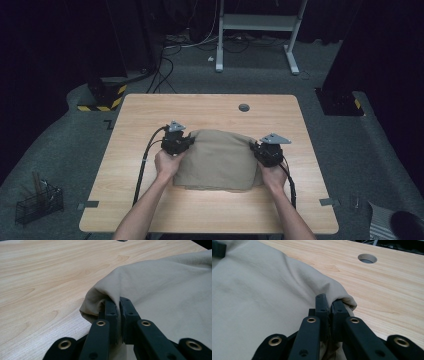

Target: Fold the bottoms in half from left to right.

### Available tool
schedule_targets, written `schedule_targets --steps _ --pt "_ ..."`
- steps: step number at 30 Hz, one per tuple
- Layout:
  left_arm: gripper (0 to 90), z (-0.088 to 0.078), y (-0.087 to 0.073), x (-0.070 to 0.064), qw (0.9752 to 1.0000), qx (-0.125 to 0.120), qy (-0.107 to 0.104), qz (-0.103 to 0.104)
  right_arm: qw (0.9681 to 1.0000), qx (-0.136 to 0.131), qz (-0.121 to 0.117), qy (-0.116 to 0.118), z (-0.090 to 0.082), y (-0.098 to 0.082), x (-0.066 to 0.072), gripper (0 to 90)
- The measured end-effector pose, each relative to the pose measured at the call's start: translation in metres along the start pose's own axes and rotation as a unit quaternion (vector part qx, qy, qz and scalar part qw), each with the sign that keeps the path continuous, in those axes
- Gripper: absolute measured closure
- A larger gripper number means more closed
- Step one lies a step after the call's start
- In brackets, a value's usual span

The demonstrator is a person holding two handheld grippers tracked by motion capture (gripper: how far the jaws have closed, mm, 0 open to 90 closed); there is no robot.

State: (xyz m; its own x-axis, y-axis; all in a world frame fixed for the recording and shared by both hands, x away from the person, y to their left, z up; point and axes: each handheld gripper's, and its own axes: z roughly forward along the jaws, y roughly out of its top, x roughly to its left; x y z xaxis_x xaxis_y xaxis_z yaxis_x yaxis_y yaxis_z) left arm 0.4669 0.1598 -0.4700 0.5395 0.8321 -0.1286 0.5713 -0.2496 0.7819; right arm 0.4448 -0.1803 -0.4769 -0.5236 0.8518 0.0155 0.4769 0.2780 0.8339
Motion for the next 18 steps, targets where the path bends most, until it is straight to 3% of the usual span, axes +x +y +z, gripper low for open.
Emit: schedule_targets --steps 7,10,13,18 --pt "86.4 0.011 -0.001 0.008 0.9999 0.009 0.001 -0.011 0.9997 0.006 0.024 0.007 0.012 0.002 -0.008 86.6" --pt "86.4 0.017 0.000 0.008 0.9998 0.015 0.008 -0.005 0.9993 0.015 0.033 0.007 0.019 -0.001 -0.011 86.5" --pt "86.3 0.022 -0.001 0.008 0.9997 0.020 0.014 0.002 0.9990 0.023 0.037 0.004 0.025 -0.004 -0.013 86.2" --pt "86.0 0.030 -0.006 0.013 0.9992 0.036 0.018 -0.003 0.9988 0.033 0.035 0.001 0.030 -0.006 -0.018 85.5"
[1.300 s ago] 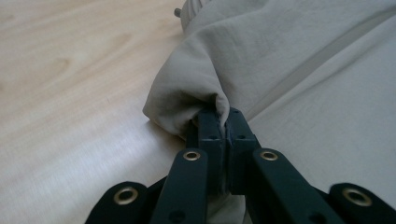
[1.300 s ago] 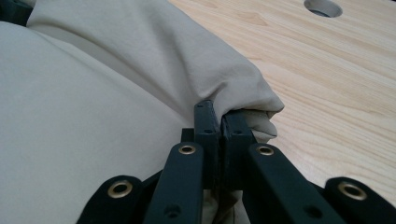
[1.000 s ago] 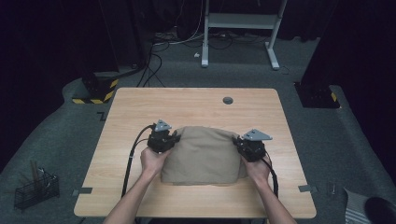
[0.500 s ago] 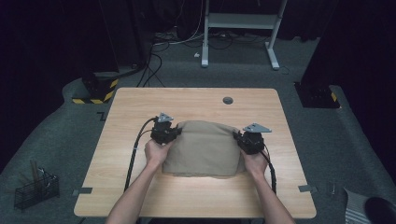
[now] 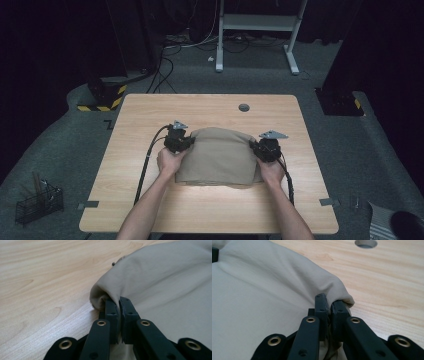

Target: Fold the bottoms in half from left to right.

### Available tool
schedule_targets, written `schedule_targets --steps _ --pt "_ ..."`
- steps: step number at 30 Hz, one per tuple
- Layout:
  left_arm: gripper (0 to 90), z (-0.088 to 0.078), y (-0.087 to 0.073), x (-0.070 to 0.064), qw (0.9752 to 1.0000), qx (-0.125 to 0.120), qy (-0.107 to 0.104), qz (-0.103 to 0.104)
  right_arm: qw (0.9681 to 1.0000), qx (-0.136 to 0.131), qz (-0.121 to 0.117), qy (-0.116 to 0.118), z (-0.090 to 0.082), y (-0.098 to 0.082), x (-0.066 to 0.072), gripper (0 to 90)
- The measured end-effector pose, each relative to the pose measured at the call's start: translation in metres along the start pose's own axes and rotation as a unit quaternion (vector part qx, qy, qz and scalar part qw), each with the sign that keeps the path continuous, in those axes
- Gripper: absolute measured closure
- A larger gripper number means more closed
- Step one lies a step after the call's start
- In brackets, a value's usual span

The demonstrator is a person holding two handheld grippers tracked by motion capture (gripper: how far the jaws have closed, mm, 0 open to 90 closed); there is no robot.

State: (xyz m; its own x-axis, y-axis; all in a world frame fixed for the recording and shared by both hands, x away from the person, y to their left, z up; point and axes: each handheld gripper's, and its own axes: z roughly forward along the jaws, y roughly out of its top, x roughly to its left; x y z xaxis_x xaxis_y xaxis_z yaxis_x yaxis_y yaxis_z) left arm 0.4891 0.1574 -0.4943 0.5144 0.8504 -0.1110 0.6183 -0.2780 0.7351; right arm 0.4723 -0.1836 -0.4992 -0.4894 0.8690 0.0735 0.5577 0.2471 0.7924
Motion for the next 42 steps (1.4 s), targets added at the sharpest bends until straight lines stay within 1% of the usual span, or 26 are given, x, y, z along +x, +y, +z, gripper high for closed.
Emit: schedule_targets --steps 2,3,5,6,9,12,13,17,19,21,23,24,25,27,29,32,34,36,38,40,42 --pt "86.1 0.002 -0.001 0.000 1.0000 0.003 0.003 0.001 1.0000 0.005 0.006 0.002 0.003 -0.001 -0.003 85.5" --pt "86.2 0.002 -0.001 -0.001 1.0000 0.004 0.007 0.005 1.0000 0.007 0.006 0.000 0.003 -0.002 -0.003 85.6" --pt "86.5 0.003 0.000 -0.003 0.9999 0.005 0.012 0.012 0.9999 0.010 0.002 -0.003 0.005 -0.002 -0.002 85.6" --pt "86.5 0.003 0.000 -0.003 0.9998 0.005 0.012 0.015 0.9999 0.014 0.003 -0.002 0.006 -0.001 -0.002 85.6" --pt "86.5 0.004 0.000 0.001 0.9999 0.005 0.006 0.006 0.9997 0.020 0.011 0.000 0.010 0.002 -0.006 85.4" --pt "85.9 0.001 0.001 -0.002 0.9999 0.002 0.012 0.006 0.9996 0.029 0.005 -0.003 0.010 0.006 -0.005 84.3" --pt "84.0 -0.002 0.002 -0.001 0.9999 0.001 0.016 0.007 0.9996 0.028 0.006 -0.006 0.008 0.007 -0.004 82.7" --pt "72.0 -0.014 0.005 0.004 0.9998 -0.017 0.014 -0.004 0.9998 0.016 0.005 -0.013 -0.002 0.009 -0.006 73.5" --pt "66.9 -0.022 0.007 0.003 0.9993 -0.036 0.014 -0.004 0.9998 0.006 -0.002 -0.017 -0.007 0.011 -0.006 70.9" --pt "62.7 -0.027 0.010 0.001 0.9987 -0.049 0.013 0.002 0.9999 -0.004 0.000 -0.017 -0.010 0.013 -0.004 69.5" --pt "58.5 -0.028 0.013 -0.003 0.9982 -0.058 0.014 0.010 0.9996 -0.013 -0.010 -0.021 -0.012 0.014 0.000 68.5" --pt "56.7 -0.029 0.013 -0.005 0.9978 -0.063 0.014 0.013 0.9994 -0.018 -0.017 -0.025 -0.012 0.015 0.002 67.9" --pt "55.5 -0.028 0.014 -0.006 0.9977 -0.066 0.012 0.012 0.9992 -0.021 -0.019 -0.029 -0.013 0.016 0.004 67.3" --pt "53.4 -0.026 0.014 -0.008 0.9979 -0.063 0.011 0.015 0.9986 -0.026 -0.025 -0.038 -0.013 0.016 0.005 66.2" --pt "52.6 -0.023 0.013 -0.009 0.9981 -0.059 0.009 0.016 0.9986 -0.026 -0.020 -0.042 -0.014 0.016 0.003 64.8" --pt "51.7 -0.021 0.012 -0.011 0.9982 -0.057 0.007 0.018 0.9986 -0.024 -0.006 -0.046 -0.017 0.015 -0.004 62.4" --pt "51.0 -0.021 0.013 -0.013 0.9980 -0.060 0.005 0.020 0.9984 -0.029 -0.009 -0.047 -0.020 0.016 -0.005 62.2" --pt "50.4 -0.021 0.013 -0.014 0.9979 -0.060 0.003 0.022 0.9983 -0.037 -0.013 -0.044 -0.022 0.017 -0.002 62.3" --pt "50.0 -0.021 0.013 -0.015 0.9979 -0.059 0.003 0.026 0.9977 -0.049 -0.026 -0.041 -0.024 0.019 0.004 62.6" --pt "49.4 -0.019 0.013 -0.016 0.9980 -0.058 0.000 0.026 0.9971 -0.057 -0.037 -0.035 -0.024 0.020 0.011 63.2" --pt "48.7 -0.017 0.012 -0.016 0.9981 -0.055 -0.004 0.025 0.9975 -0.052 -0.042 -0.024 -0.021 0.020 0.016 63.8"
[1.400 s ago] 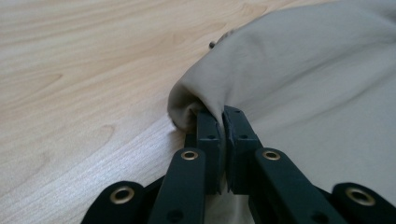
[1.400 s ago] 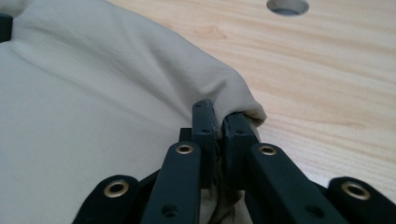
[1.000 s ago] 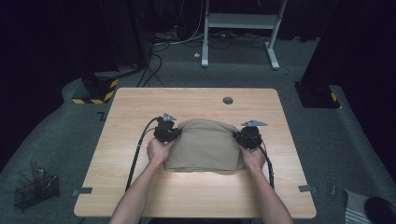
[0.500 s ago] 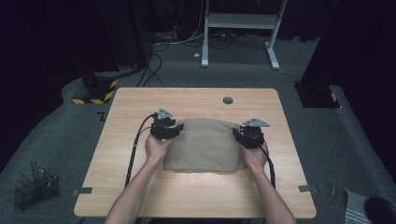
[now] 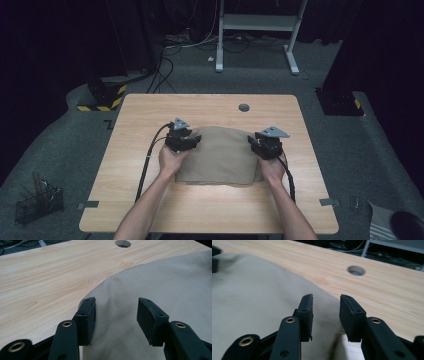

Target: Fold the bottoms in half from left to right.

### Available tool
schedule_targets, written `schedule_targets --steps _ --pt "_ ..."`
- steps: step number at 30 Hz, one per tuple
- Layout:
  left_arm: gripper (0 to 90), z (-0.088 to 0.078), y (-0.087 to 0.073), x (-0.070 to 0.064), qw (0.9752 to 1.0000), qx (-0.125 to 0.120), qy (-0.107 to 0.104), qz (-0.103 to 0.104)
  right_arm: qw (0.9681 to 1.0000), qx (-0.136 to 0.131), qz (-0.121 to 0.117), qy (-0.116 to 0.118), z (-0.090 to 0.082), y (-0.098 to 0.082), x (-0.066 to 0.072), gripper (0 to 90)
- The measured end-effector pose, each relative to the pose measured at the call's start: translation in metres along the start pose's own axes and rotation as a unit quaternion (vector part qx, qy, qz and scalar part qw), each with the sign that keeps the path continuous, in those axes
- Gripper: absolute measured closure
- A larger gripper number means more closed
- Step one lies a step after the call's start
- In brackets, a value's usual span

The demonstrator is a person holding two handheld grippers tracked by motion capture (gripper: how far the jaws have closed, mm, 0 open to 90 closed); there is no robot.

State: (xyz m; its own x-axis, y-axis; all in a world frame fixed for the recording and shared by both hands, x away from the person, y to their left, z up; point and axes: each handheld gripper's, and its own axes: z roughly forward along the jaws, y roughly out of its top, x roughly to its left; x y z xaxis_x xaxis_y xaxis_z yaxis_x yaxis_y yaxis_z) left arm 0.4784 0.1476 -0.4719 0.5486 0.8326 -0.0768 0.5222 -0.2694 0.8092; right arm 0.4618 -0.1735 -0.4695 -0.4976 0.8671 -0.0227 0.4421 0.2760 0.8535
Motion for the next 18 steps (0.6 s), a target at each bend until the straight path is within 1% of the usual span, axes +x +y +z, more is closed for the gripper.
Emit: schedule_targets --steps 1,3,5,6,8,10,11,13,14,15,16,18 --pt "48.4 0.001 0.000 0.000 1.0000 0.002 -0.001 0.002 0.9999 0.005 -0.005 0.008 0.003 0.000 0.003 64.3" --pt "47.9 0.005 -0.002 0.000 1.0000 0.007 -0.001 0.000 0.9998 0.012 -0.010 0.016 0.009 0.000 0.005 64.6" --pt "47.5 0.010 -0.004 0.002 0.9998 0.017 0.001 -0.004 0.9994 0.026 -0.007 0.021 0.016 -0.003 0.006 64.8" --pt "47.5 0.014 -0.007 0.005 0.9996 0.025 0.002 -0.010 0.9991 0.035 -0.006 0.022 0.021 -0.005 0.004 65.0" --pt "46.9 0.018 -0.010 0.010 0.9992 0.036 0.002 -0.017 0.9983 0.055 0.005 0.020 0.030 -0.011 -0.002 65.1" --pt "45.3 0.023 -0.014 0.015 0.9986 0.042 -0.006 -0.031 0.9976 0.061 0.022 0.023 0.033 -0.015 -0.009 65.0" --pt "44.2 0.027 -0.017 0.018 0.9981 0.046 -0.010 -0.040 0.9975 0.062 0.026 0.024 0.033 -0.016 -0.011 65.0" --pt "42.6 0.031 -0.020 0.021 0.9972 0.048 -0.017 -0.055 0.9972 0.069 0.022 0.015 0.034 -0.017 -0.014 65.5" --pt "42.2 0.032 -0.021 0.022 0.9972 0.049 -0.015 -0.054 0.9968 0.077 0.023 0.010 0.036 -0.019 -0.016 65.4" --pt "42.2 0.034 -0.022 0.021 0.9973 0.048 -0.014 -0.055 0.9963 0.082 0.025 0.010 0.037 -0.022 -0.018 65.3" --pt "42.3 0.035 -0.023 0.020 0.9975 0.047 -0.011 -0.051 0.9960 0.085 0.026 0.008 0.038 -0.024 -0.020 65.4" --pt "42.4 0.036 -0.024 0.020 0.9975 0.047 -0.011 -0.052 0.9957 0.089 0.027 0.005 0.038 -0.027 -0.022 65.2"
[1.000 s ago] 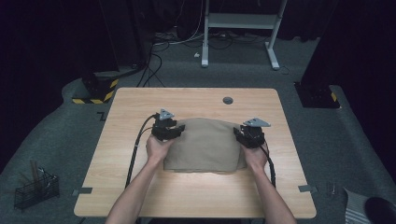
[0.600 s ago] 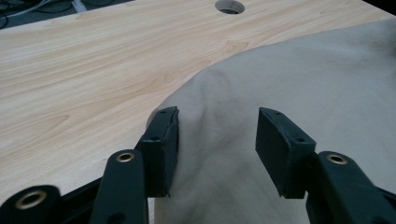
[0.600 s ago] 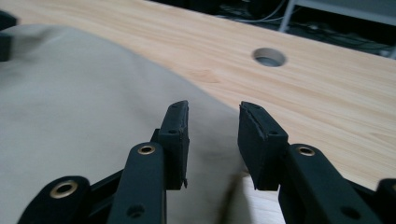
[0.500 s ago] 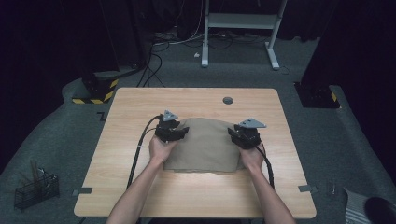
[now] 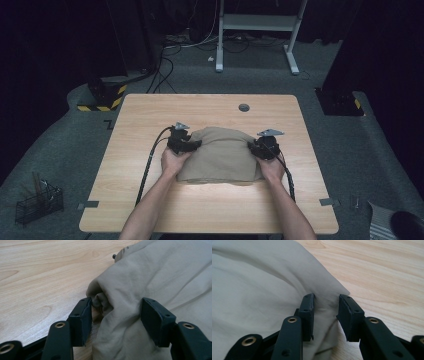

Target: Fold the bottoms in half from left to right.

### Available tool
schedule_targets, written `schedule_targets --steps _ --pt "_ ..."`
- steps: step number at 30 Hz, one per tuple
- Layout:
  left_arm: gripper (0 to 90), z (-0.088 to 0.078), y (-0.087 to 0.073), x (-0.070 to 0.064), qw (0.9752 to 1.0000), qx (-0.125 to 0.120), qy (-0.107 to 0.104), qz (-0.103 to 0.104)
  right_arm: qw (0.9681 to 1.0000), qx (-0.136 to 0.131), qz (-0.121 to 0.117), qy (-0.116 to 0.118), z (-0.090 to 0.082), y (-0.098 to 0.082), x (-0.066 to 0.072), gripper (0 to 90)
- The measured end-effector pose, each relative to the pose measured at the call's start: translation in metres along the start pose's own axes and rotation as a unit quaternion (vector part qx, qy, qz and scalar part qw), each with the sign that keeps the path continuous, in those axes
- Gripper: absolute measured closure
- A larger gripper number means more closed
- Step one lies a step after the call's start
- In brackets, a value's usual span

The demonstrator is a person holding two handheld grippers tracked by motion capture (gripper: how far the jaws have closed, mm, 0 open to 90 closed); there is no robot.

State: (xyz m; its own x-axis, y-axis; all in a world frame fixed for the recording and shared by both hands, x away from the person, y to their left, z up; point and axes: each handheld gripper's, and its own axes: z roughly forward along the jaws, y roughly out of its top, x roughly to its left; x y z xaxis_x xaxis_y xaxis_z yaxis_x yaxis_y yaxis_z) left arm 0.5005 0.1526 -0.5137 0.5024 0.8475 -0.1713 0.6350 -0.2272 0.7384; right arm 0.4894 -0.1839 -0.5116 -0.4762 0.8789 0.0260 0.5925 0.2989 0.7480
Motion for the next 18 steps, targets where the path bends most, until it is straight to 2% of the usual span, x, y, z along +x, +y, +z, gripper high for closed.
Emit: schedule_targets --steps 4,8,10,12,14,18 --pt "40.7 -0.004 0.002 0.003 1.0000 -0.003 -0.002 -0.008 1.0000 0.003 0.003 -0.006 0.000 -0.001 -0.002 64.5" --pt "40.7 -0.018 0.004 -0.001 0.9998 -0.017 0.008 0.011 0.9999 -0.003 0.003 -0.010 -0.007 0.001 -0.001 63.3" --pt "39.7 -0.028 0.005 -0.003 0.9995 -0.023 0.006 0.020 0.9998 -0.017 -0.002 -0.010 -0.014 0.002 0.001 62.1" --pt "38.9 -0.035 0.004 -0.005 0.9992 -0.030 0.006 0.027 0.9995 -0.033 0.002 -0.003 -0.024 0.003 0.003 61.2" --pt "38.3 -0.042 0.002 -0.008 0.9990 -0.037 -0.003 0.024 0.9990 -0.044 0.001 0.004 -0.032 0.002 0.006 60.6" --pt "36.7 -0.049 -0.007 -0.018 0.9987 -0.031 -0.016 0.038 0.9985 -0.050 -0.011 0.019 -0.043 -0.003 0.016 59.4"
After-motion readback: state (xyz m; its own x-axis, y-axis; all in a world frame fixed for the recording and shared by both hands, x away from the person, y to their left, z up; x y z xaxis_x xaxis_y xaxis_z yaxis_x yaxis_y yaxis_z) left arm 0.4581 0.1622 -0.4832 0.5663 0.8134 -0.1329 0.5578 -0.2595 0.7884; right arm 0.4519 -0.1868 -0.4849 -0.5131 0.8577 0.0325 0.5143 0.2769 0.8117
